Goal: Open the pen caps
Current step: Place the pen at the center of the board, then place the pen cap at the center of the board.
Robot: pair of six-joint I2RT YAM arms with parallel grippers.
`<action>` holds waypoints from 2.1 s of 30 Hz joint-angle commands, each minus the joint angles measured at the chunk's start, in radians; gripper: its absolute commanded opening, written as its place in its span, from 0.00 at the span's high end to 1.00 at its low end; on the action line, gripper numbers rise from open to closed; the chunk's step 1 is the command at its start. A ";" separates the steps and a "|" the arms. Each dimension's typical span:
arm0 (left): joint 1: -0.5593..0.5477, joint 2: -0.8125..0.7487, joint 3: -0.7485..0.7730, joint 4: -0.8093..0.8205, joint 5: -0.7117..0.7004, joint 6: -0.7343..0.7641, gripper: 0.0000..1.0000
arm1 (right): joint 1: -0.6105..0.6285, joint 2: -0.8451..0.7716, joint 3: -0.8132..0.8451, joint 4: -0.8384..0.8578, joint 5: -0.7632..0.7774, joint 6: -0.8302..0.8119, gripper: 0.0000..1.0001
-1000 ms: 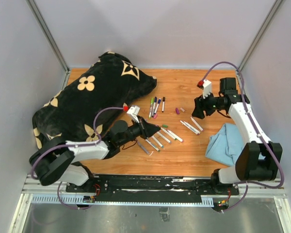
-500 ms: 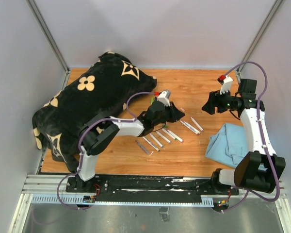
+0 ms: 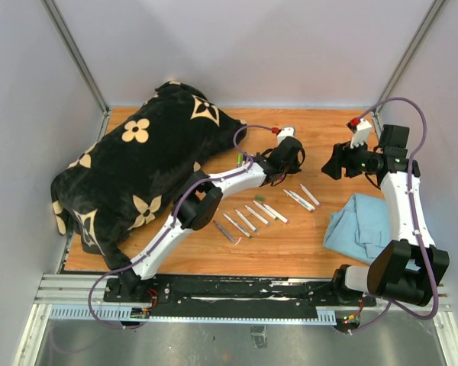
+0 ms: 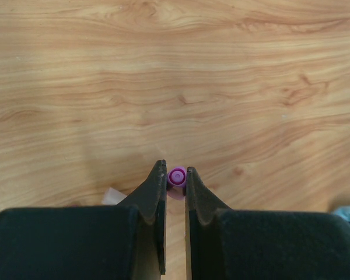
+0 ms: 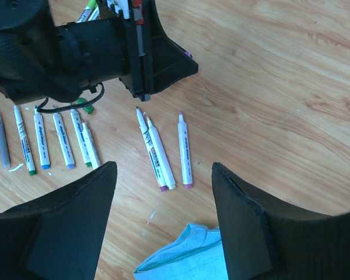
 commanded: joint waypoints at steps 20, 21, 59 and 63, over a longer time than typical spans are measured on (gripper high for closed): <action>0.011 0.119 0.202 -0.193 -0.063 0.064 0.77 | -0.059 -0.022 -0.016 0.011 -0.063 0.017 0.32; 0.011 0.119 0.202 -0.193 -0.062 0.064 0.75 | -0.061 -0.021 -0.016 0.011 -0.065 0.019 0.32; 0.037 -0.730 -0.844 0.454 0.131 0.431 0.35 | -0.069 -0.047 -0.038 -0.018 -0.219 -0.075 0.32; 0.075 -0.812 -0.968 0.468 0.183 0.437 0.29 | -0.067 -0.044 -0.044 -0.019 -0.239 -0.084 0.32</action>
